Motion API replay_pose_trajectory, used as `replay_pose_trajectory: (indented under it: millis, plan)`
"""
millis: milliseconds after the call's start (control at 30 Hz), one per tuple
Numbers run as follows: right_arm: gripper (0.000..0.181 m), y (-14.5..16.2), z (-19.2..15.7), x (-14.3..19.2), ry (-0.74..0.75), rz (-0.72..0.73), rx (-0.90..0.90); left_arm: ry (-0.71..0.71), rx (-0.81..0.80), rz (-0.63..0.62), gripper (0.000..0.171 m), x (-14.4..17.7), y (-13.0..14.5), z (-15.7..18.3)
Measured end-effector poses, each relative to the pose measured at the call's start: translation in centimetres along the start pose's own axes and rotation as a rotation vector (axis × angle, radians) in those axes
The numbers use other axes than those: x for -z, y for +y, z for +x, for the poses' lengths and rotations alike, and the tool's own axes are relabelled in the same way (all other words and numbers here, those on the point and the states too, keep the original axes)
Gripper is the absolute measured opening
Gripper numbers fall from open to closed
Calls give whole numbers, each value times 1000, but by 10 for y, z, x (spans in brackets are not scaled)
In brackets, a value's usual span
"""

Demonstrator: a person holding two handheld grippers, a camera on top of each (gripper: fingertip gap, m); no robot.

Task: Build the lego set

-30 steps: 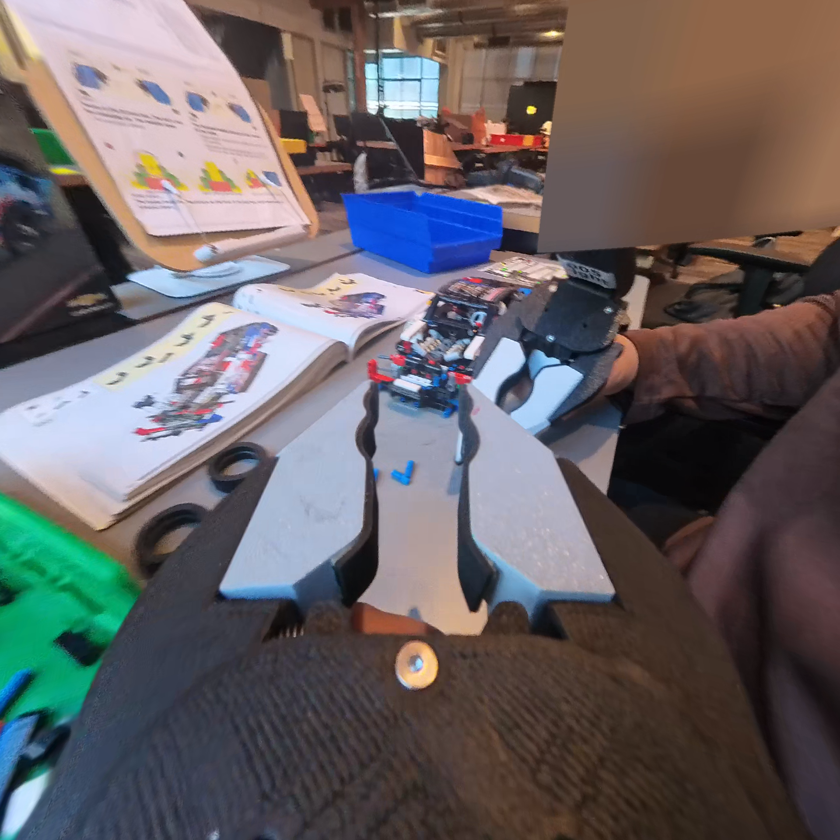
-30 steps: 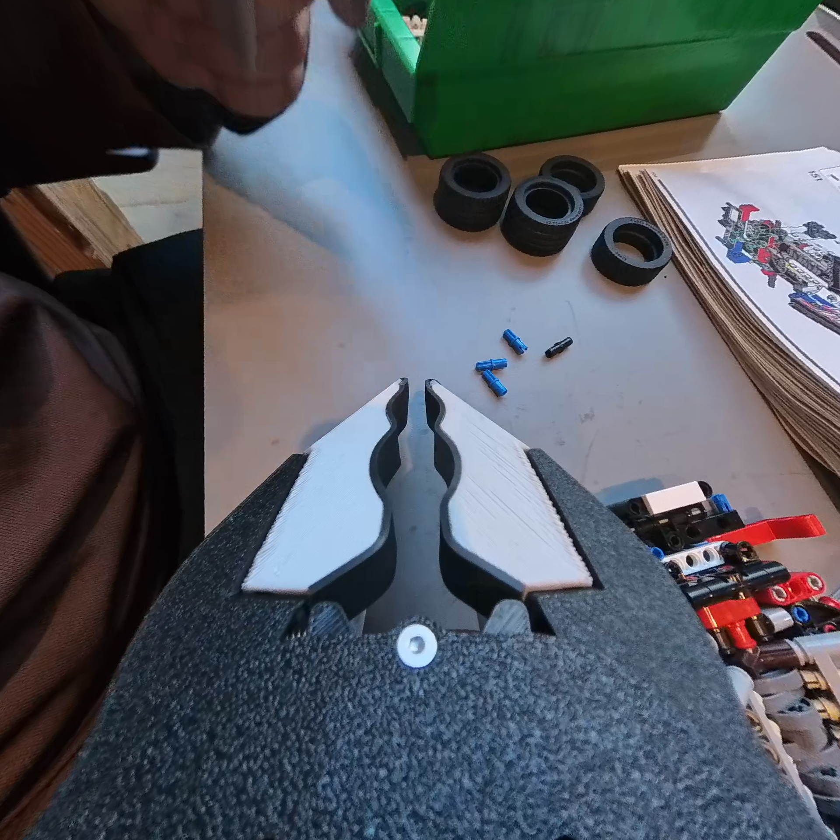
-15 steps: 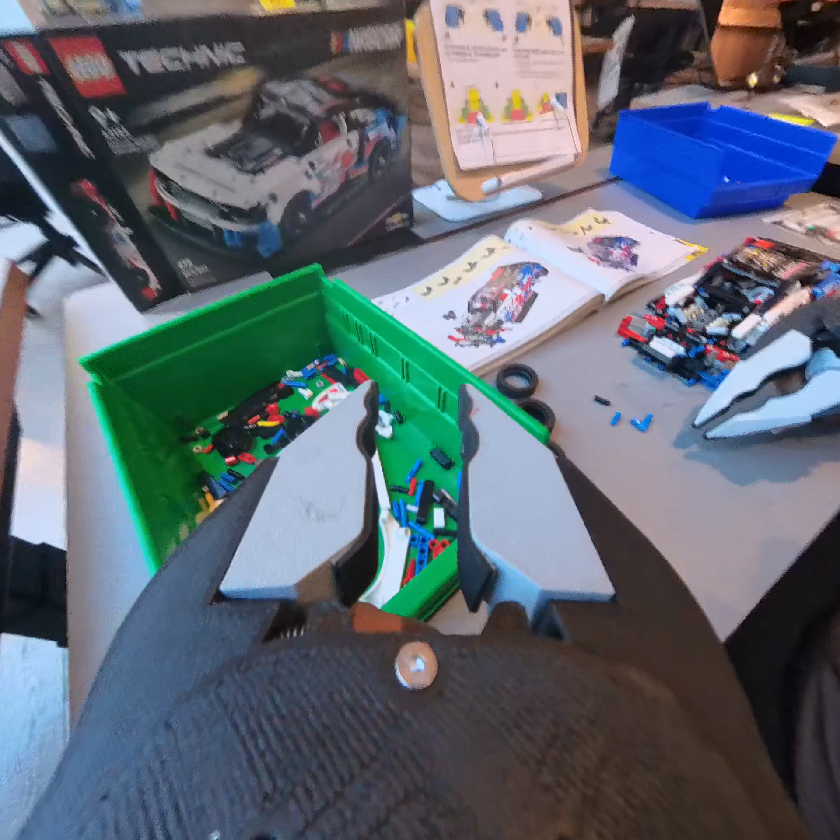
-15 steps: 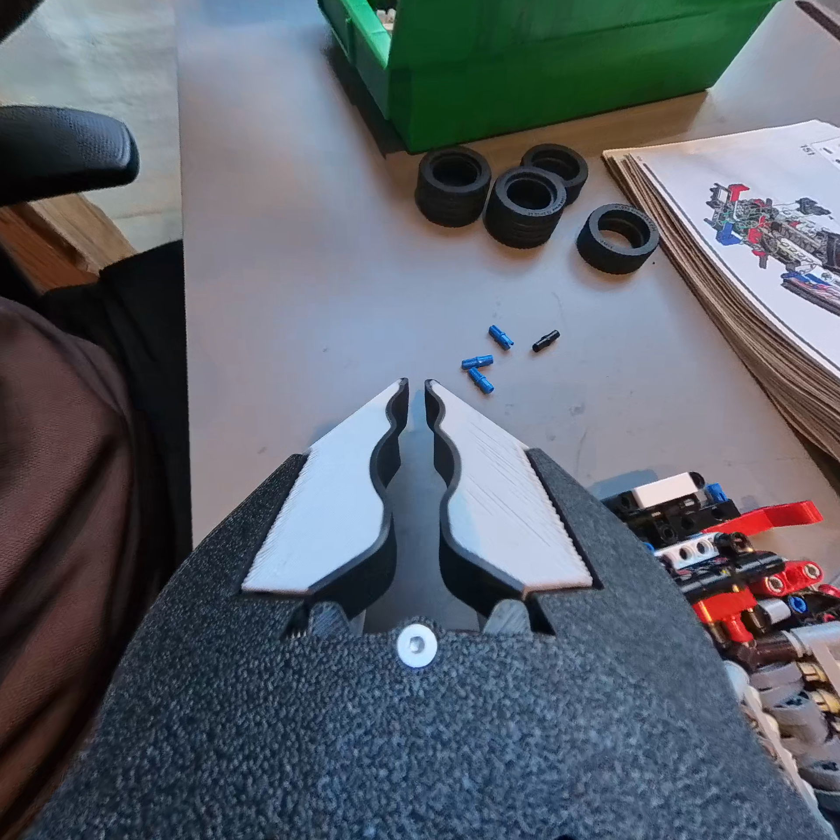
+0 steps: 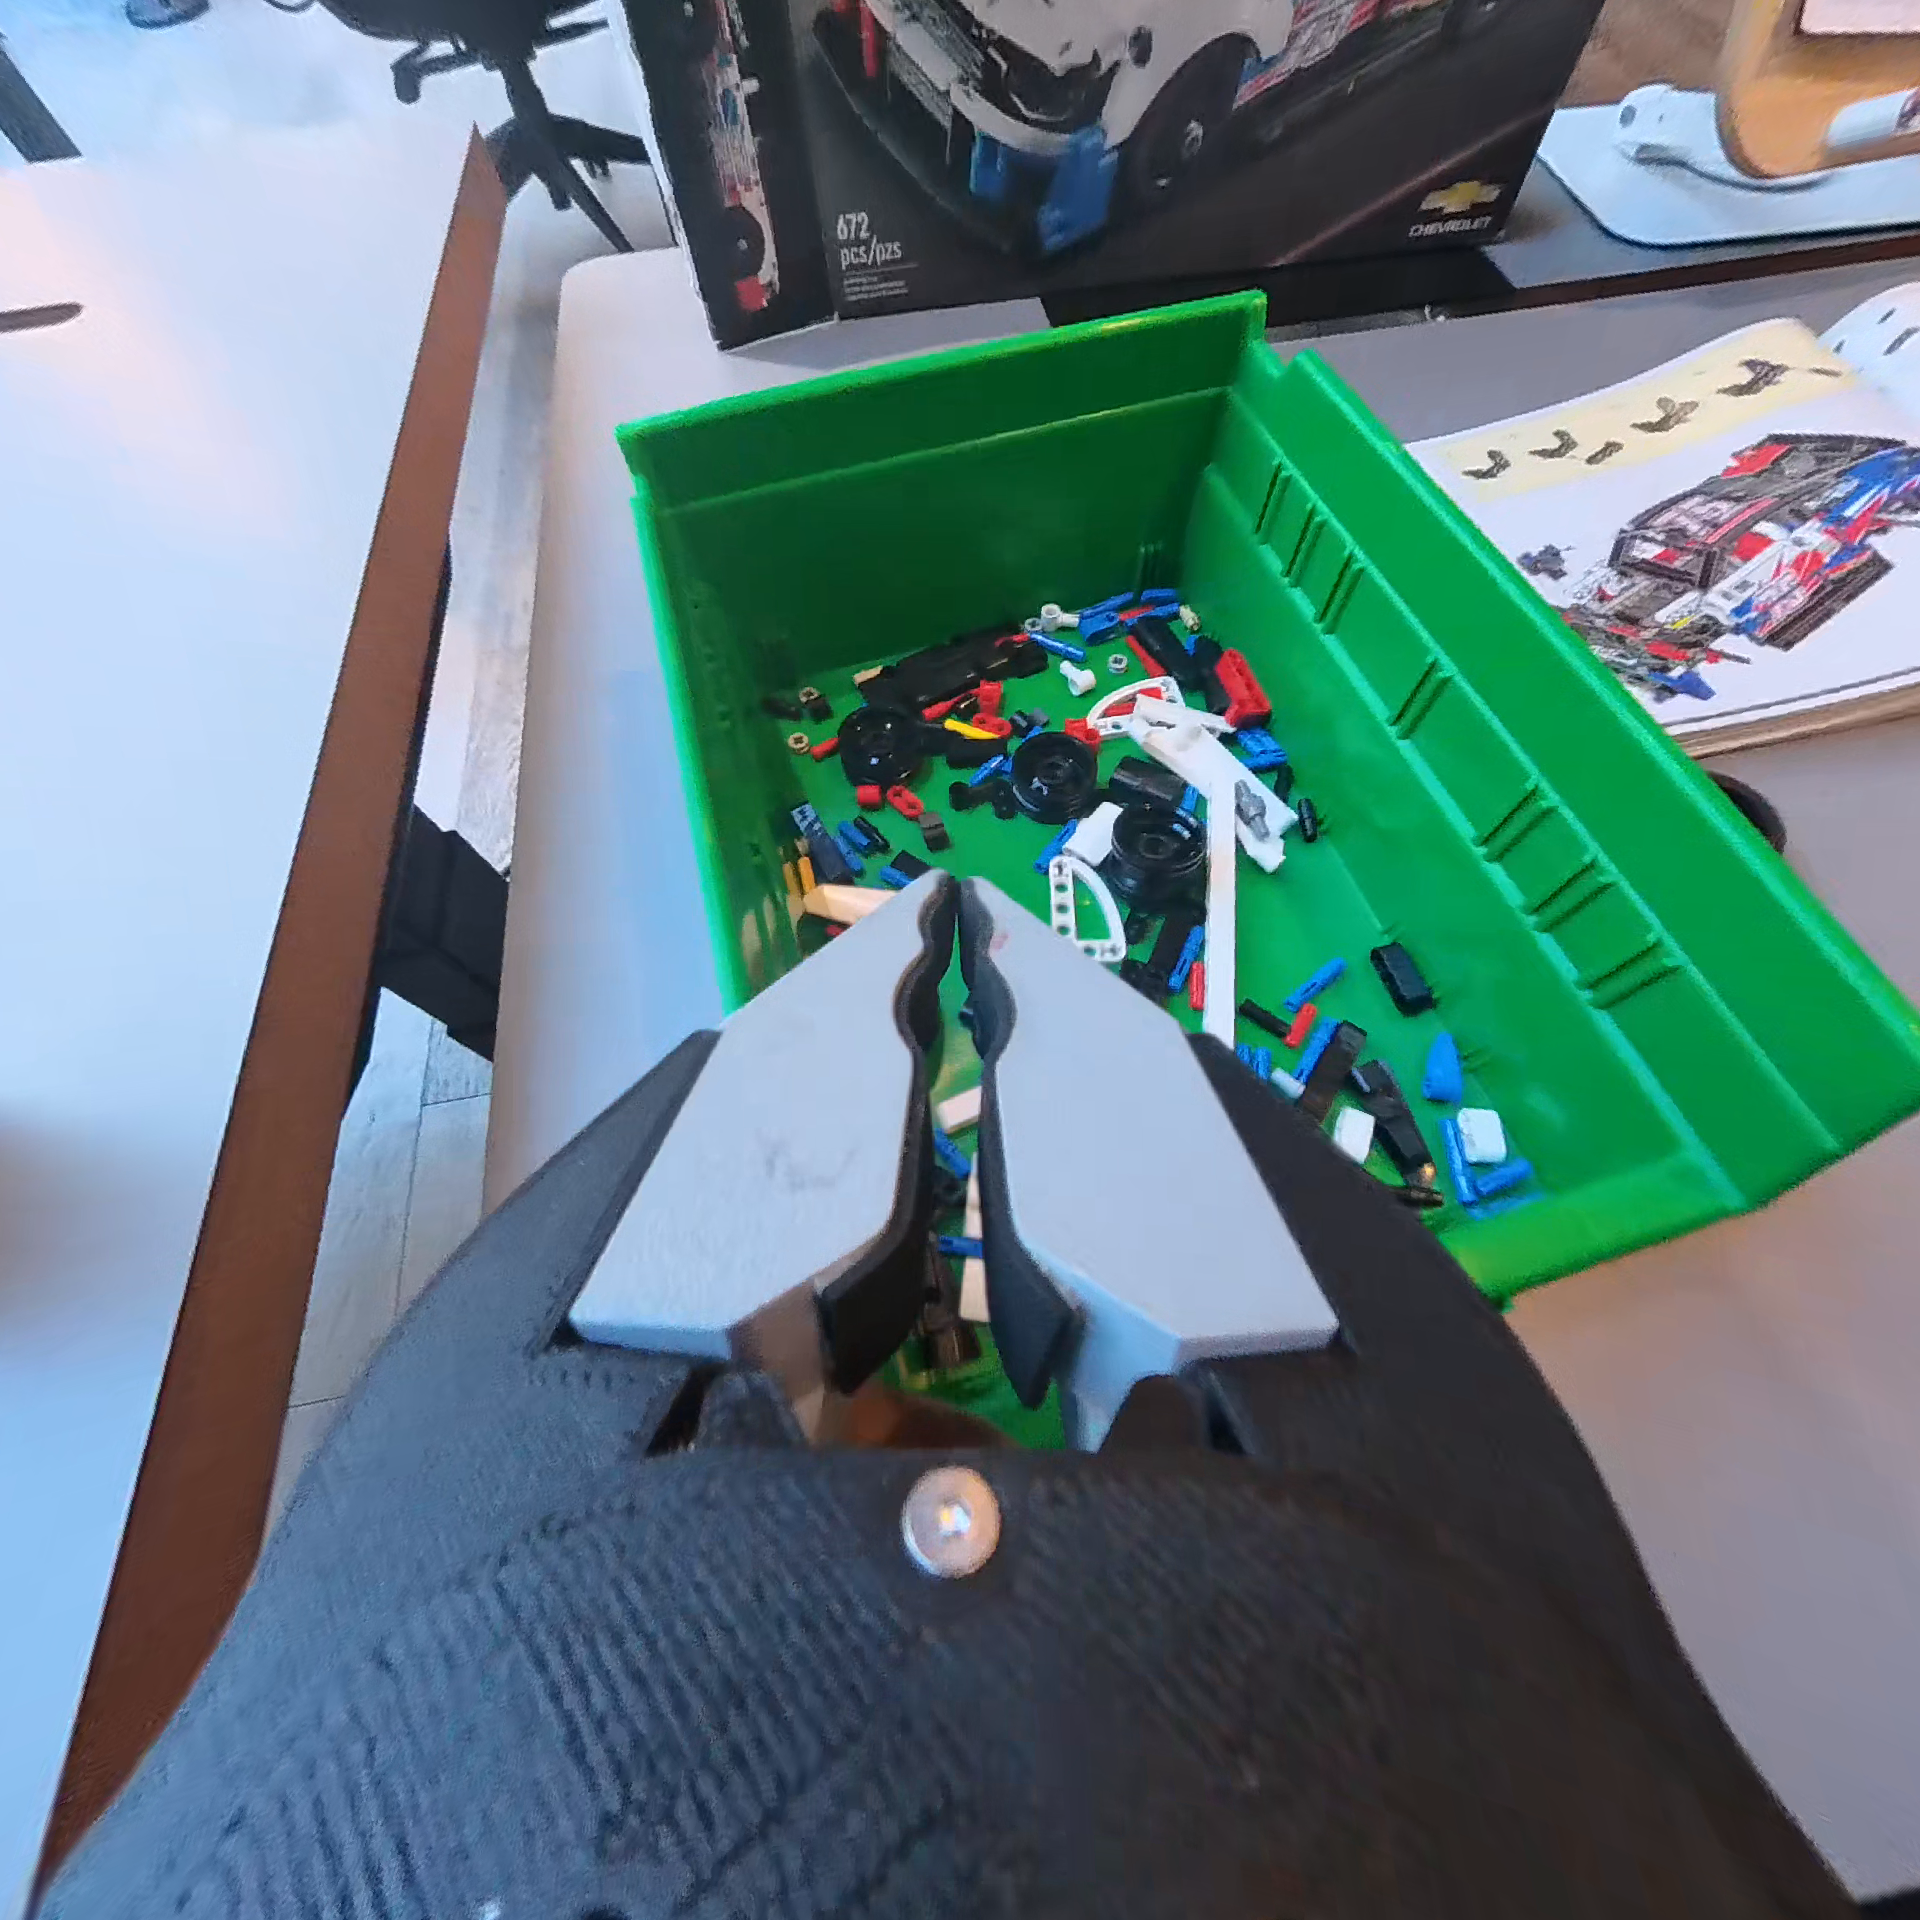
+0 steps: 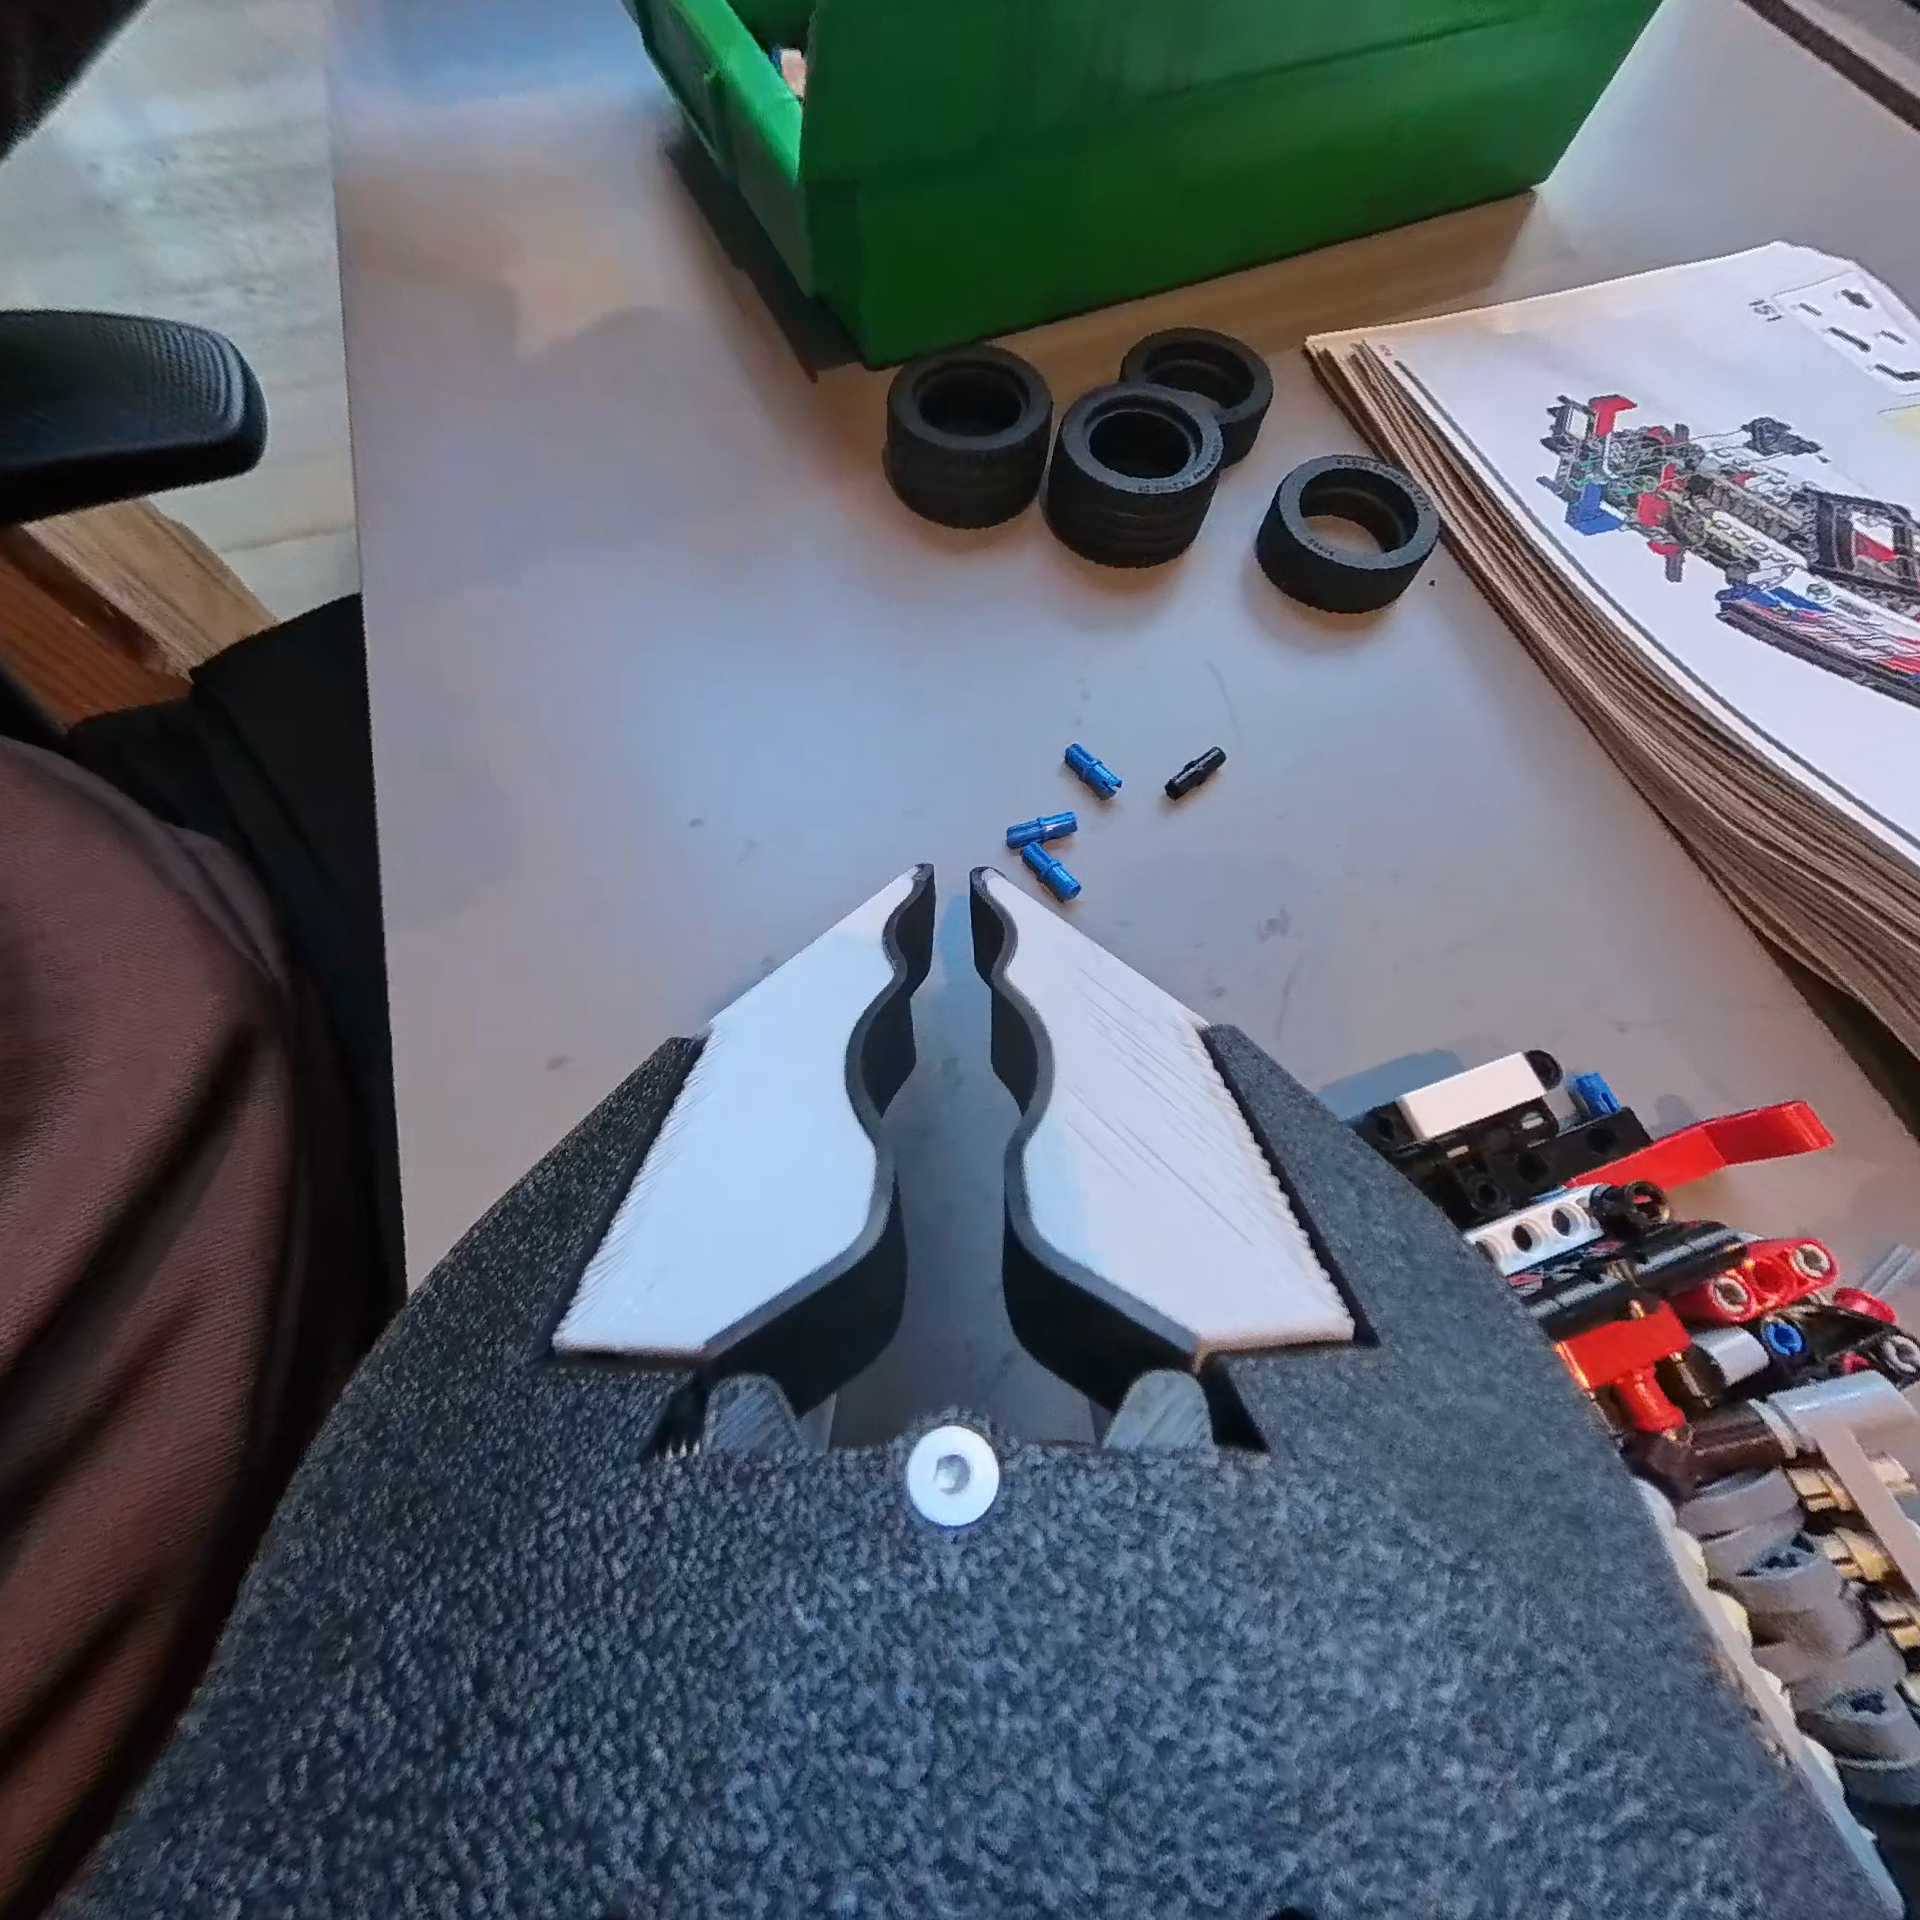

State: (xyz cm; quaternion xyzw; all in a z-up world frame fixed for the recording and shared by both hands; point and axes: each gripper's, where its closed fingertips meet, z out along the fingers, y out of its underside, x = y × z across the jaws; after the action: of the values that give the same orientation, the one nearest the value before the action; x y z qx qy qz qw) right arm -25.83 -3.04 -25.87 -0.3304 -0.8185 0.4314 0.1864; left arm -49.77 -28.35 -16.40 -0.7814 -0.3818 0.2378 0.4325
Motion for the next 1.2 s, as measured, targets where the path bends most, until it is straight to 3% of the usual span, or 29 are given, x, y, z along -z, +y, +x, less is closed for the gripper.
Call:
replay_pose_trajectory:
  millis: [400, 767, 967, 1067, 1133, 1200]
  plan:
    - [6, -2, -2, 1, -26, 12, 3, 0, 18, -13, 11, -16, 0, 18]
    - [6, -2, -3, 1, -23, 12, 9, -81, 70, -46, 22, -18, 7, 4]
    - [6, -3, -2, 1, -26, 19, 1, -44, 62, -47, 26, -20, 1, 17]
    - [6, -3, -2, 2, -24, 23, -2, -20, 6, -84, 32, -25, -12, 21]
    - [6, -3, -2, 2, -26, 22, -1, 23, -54, -109, 47, -33, -36, 21]
    - [6, -3, -3, 2, -28, 21, 4, 58, -114, -139, 49, -47, -62, 15]
